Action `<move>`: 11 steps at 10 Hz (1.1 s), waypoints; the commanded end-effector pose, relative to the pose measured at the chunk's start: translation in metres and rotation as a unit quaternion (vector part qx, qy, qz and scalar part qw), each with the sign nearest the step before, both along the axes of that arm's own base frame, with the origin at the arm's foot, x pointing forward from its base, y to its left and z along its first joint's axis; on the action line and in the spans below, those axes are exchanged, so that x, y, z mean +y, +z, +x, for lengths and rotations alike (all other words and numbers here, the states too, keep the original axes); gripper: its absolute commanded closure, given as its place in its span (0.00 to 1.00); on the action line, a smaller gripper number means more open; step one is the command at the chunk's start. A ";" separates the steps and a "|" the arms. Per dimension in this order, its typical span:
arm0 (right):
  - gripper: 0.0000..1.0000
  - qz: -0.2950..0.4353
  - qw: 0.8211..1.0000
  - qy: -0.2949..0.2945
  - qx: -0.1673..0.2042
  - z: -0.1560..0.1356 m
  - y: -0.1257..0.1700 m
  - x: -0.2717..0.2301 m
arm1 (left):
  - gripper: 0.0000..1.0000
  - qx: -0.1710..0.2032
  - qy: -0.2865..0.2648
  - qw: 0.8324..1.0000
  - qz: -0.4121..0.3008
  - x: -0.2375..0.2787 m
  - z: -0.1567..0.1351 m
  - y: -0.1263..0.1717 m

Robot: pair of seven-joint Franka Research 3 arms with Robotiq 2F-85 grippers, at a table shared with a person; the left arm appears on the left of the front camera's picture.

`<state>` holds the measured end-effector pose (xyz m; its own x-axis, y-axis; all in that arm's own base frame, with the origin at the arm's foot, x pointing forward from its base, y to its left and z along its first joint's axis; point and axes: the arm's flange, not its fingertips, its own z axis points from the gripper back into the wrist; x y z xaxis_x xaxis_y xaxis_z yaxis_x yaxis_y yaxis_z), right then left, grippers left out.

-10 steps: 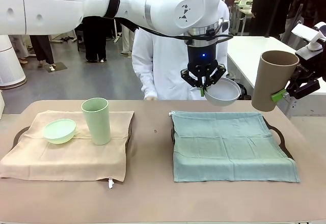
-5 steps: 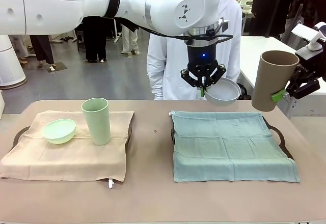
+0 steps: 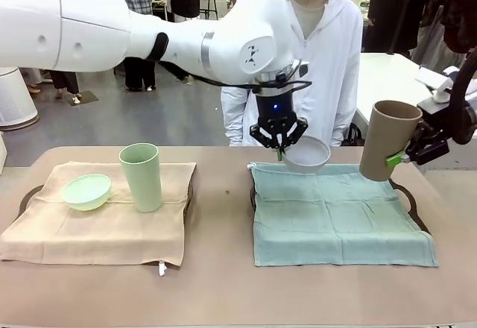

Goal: Set up a tray with a mat and arrange the tableware.
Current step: Place the Picnic Bowl and Reusable plastic cup back onto the Handle tray in front of the human's position.

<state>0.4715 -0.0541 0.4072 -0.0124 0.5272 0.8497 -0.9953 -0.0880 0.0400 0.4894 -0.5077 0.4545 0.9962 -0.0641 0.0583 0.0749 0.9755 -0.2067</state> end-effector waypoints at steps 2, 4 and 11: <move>0.18 0.027 0.999 -0.010 0.018 0.030 -0.034 -0.004 | 0.96 0.036 -0.013 0.999 -0.029 0.002 0.001 -0.034; 0.18 0.023 0.999 -0.016 0.016 0.034 -0.054 0.000 | 0.96 0.044 -0.023 0.999 -0.021 -0.003 0.001 -0.053; 0.18 -0.010 0.999 0.014 0.032 0.039 -0.093 0.008 | 0.96 0.016 -0.020 1.000 0.001 -0.012 0.006 -0.086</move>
